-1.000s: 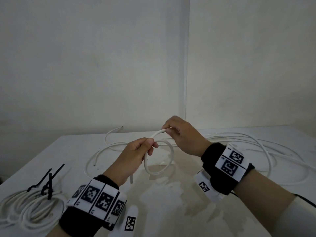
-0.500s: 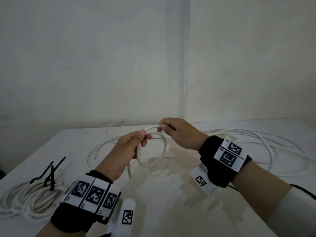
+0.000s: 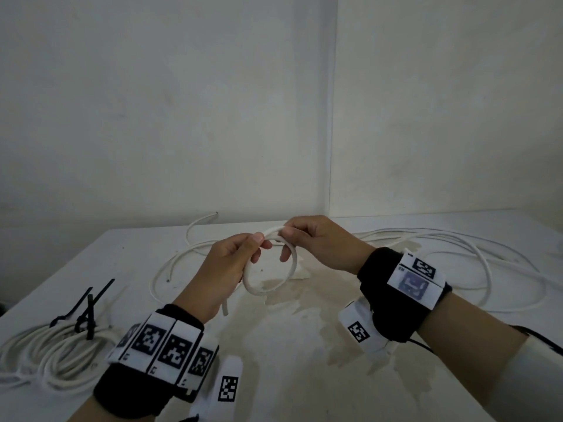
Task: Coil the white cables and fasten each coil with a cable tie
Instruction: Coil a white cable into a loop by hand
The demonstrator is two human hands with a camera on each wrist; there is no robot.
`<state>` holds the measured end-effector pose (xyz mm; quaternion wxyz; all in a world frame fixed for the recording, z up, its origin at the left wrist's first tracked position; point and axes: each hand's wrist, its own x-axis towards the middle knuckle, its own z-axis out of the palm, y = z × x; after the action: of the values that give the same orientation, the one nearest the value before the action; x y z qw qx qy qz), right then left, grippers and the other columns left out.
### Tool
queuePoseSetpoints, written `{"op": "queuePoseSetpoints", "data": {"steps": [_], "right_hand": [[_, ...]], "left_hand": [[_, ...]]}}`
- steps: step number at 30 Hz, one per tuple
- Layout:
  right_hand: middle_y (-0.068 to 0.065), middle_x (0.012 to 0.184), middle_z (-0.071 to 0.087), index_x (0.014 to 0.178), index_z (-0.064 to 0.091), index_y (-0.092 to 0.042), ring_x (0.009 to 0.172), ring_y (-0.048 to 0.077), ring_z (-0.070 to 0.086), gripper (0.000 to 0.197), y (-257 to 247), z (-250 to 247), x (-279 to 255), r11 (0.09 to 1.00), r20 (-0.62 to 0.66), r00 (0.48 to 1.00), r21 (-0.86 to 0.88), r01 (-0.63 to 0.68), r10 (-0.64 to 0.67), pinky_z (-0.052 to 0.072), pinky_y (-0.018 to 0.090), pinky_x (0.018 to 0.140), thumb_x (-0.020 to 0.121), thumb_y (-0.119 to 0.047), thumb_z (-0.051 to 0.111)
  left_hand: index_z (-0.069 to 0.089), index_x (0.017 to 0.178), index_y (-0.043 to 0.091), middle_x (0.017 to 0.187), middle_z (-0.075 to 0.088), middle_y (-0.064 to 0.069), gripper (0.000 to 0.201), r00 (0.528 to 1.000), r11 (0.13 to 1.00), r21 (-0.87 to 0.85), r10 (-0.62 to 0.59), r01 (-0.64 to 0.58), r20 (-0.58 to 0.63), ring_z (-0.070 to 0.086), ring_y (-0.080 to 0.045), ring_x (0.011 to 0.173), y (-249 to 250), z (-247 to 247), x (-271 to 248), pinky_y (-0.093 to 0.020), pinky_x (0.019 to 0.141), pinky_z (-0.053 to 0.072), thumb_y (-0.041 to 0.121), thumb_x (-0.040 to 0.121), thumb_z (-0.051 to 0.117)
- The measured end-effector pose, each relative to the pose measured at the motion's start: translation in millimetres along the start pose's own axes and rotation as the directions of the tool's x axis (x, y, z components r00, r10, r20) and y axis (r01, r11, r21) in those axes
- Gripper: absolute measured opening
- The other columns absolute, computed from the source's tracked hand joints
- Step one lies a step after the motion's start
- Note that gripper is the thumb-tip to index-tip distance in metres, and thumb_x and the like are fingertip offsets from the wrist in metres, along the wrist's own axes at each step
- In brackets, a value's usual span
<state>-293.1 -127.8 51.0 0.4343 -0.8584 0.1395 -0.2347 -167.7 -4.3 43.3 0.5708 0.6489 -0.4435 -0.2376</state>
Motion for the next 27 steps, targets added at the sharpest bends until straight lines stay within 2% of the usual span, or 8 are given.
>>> {"op": "queuePoseSetpoints", "data": {"steps": [5, 7, 10, 14, 18, 20, 23, 27], "right_hand": [[0.003, 0.074, 0.064, 0.077, 0.065, -0.007, 0.065, -0.003, 0.054, 0.031, -8.4, -4.3, -1.7, 0.994, -0.027, 0.998, 0.097, -0.058, 0.061, 0.039, 0.007, 0.069, 0.097, -0.016, 0.043], [0.004, 0.075, 0.063, 0.083, 0.067, 0.004, 0.051, -0.009, 0.052, 0.031, -11.6, -4.5, -2.3, 0.992, -0.047, 0.995, 0.1, -0.078, 0.083, 0.038, 0.003, 0.054, 0.096, -0.012, 0.044], [0.0, 0.071, 0.06, 0.085, 0.068, 0.007, 0.044, -0.008, 0.048, 0.029, -10.2, -3.5, -2.3, 0.992, -0.086, 0.992, 0.086, -0.089, 0.096, 0.037, 0.004, 0.048, 0.095, -0.01, 0.046], [-0.012, 0.056, 0.058, 0.069, 0.067, -0.003, 0.041, 0.002, 0.038, 0.03, -0.8, -0.3, -1.3, 0.993, -0.138, 0.984, 0.053, -0.103, 0.11, 0.031, 0.007, 0.046, 0.092, -0.014, 0.052], [-0.015, 0.04, 0.052, 0.054, 0.059, -0.016, 0.041, 0.005, 0.033, 0.038, 7.9, -0.7, -0.7, 0.991, -0.187, 0.974, 0.038, -0.125, 0.13, 0.031, 0.012, 0.046, 0.091, -0.013, 0.054], [-0.014, 0.038, 0.048, 0.051, 0.058, -0.017, 0.041, 0.005, 0.032, 0.039, 10.8, -2.4, -1.0, 0.99, -0.218, 0.966, 0.023, -0.137, 0.139, 0.03, 0.015, 0.047, 0.09, -0.013, 0.054], [-0.013, 0.038, 0.047, 0.051, 0.058, -0.016, 0.041, 0.005, 0.032, 0.04, 16.2, -7.0, -2.1, 0.986, -0.259, 0.952, 0.005, -0.169, 0.165, 0.031, 0.016, 0.048, 0.09, -0.016, 0.055], [-0.013, 0.042, 0.051, 0.054, 0.06, -0.014, 0.043, 0.006, 0.035, 0.036, 17.8, -9.6, -4.2, 0.981, -0.278, 0.941, 0.028, -0.193, 0.193, 0.033, 0.017, 0.05, 0.09, -0.015, 0.056]], "left_hand": [[0.065, 0.071, 0.024, 0.067, 0.06, 0.007, 0.024, 0.986, 0.96, 0.25, 0.148, -0.127, -0.07, 0.053, 0.005, 0.06, -4.9, -3.3, 9.0, -0.009, 0.059, 0.037, 0.03, 0.091, 0.054], [0.065, 0.071, 0.021, 0.07, 0.064, 0.006, 0.024, 0.981, 0.935, 0.324, 0.176, -0.141, -0.083, 0.056, -0.003, 0.067, -7.5, -3.8, 10.4, -0.018, 0.066, 0.038, 0.032, 0.089, 0.056], [0.064, 0.07, 0.022, 0.073, 0.066, 0.004, 0.022, 0.98, 0.928, 0.346, 0.179, -0.137, -0.091, 0.059, -0.015, 0.074, -10.4, -2.3, 10.7, -0.025, 0.069, 0.04, 0.032, 0.089, 0.057], [0.065, 0.082, 0.025, 0.078, 0.064, 0.01, 0.015, 0.99, 0.938, 0.329, 0.13, -0.105, -0.056, 0.058, -0.011, 0.077, -10.3, -0.1, 8.0, -0.023, 0.072, 0.041, 0.031, 0.09, 0.054], [0.064, 0.092, 0.023, 0.08, 0.062, 0.005, 0.012, 0.996, 0.919, 0.385, 0.091, -0.082, -0.006, 0.054, -0.007, 0.062, -6.9, 1.0, 3.8, -0.019, 0.059, 0.044, 0.025, 0.092, 0.052], [0.064, 0.097, 0.016, 0.083, 0.063, -0.001, 0.017, 1.0, 0.945, 0.327, -0.011, 0.016, -0.018, 0.06, -0.01, 0.065, -3.7, -2.9, 2.9, -0.015, 0.057, 0.048, 0.019, 0.094, 0.048], [0.064, 0.099, 0.001, 0.087, 0.064, -0.01, 0.024, 0.97, 0.96, 0.152, -0.241, 0.234, 0.026, 0.064, -0.017, 0.072, 1.2, -13.8, 2.5, -0.023, 0.059, 0.055, 0.013, 0.095, 0.043], [0.061, 0.102, 0.0, 0.085, 0.066, -0.011, 0.017, 0.958, 0.961, -0.051, -0.264, 0.271, 0.11, 0.068, -0.01, 0.061, 2.4, -19.9, 0.6, -0.019, 0.056, 0.056, -0.002, 0.091, 0.048]]}}
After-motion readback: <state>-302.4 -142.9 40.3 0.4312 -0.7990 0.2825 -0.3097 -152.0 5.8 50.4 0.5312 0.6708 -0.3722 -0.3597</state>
